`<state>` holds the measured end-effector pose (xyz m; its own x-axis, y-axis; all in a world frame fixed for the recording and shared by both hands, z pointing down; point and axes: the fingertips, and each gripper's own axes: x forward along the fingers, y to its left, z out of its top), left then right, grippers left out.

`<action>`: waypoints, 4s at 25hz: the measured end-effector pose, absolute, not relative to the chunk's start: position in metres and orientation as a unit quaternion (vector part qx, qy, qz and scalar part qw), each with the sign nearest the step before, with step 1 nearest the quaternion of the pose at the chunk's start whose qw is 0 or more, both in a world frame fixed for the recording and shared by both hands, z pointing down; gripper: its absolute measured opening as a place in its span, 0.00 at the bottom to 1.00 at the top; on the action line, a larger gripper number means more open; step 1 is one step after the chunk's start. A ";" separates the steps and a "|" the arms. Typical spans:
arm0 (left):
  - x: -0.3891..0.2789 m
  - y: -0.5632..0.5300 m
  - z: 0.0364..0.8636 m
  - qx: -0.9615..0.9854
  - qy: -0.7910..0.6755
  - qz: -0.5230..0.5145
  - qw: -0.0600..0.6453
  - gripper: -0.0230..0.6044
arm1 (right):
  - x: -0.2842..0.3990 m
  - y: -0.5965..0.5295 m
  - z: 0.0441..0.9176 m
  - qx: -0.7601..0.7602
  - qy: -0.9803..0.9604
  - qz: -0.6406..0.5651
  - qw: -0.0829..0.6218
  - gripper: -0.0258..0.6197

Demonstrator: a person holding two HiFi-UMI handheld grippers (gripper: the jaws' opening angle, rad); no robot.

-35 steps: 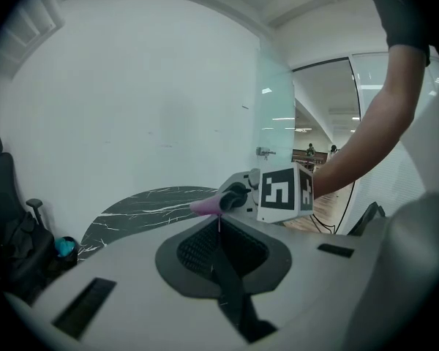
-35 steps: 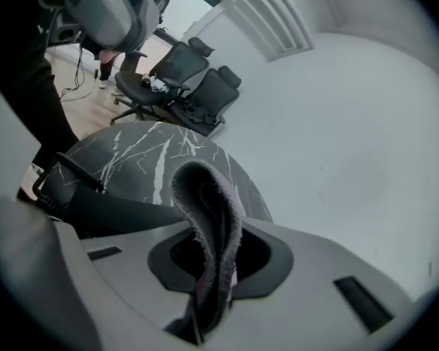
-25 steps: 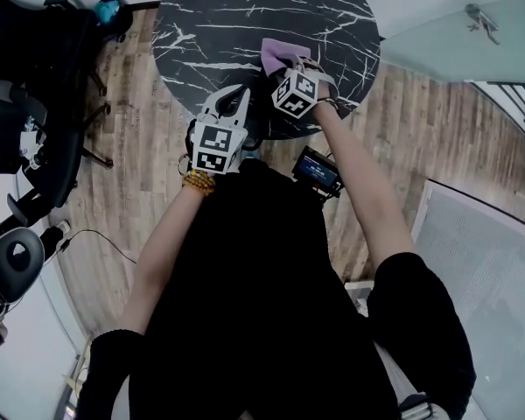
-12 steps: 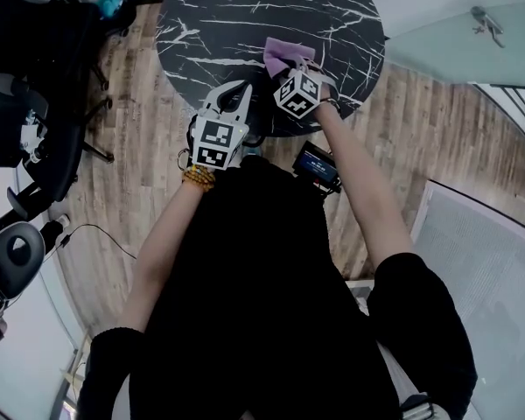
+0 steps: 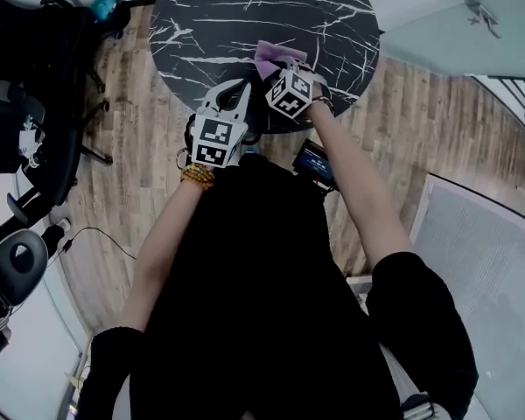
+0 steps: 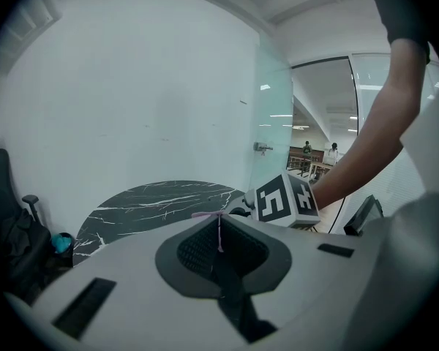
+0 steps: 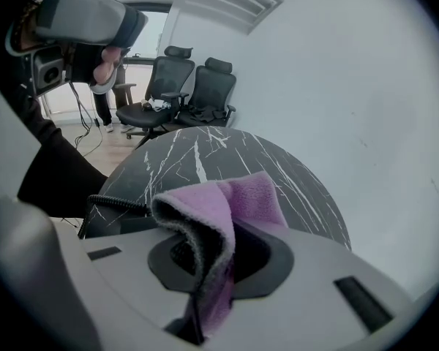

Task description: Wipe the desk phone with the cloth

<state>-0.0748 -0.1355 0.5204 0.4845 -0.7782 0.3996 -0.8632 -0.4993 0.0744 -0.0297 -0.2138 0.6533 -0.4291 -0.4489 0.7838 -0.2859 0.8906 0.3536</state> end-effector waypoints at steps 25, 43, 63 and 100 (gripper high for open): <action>-0.071 -0.134 0.529 0.850 -0.480 0.164 0.145 0.07 | -0.035 -0.184 0.668 0.197 -0.851 -0.036 0.485 0.13; -0.065 -0.135 0.535 0.850 -0.475 0.164 0.156 0.07 | -0.040 -0.159 0.679 0.165 -0.857 0.005 0.488 0.13; -0.063 -0.135 0.542 0.849 -0.474 0.168 0.164 0.07 | -0.043 -0.112 0.699 0.072 -0.864 0.086 0.491 0.13; -0.053 -0.138 0.550 0.852 -0.459 0.172 0.182 0.07 | -0.013 -0.253 0.558 0.198 -0.903 -0.056 0.377 0.13</action>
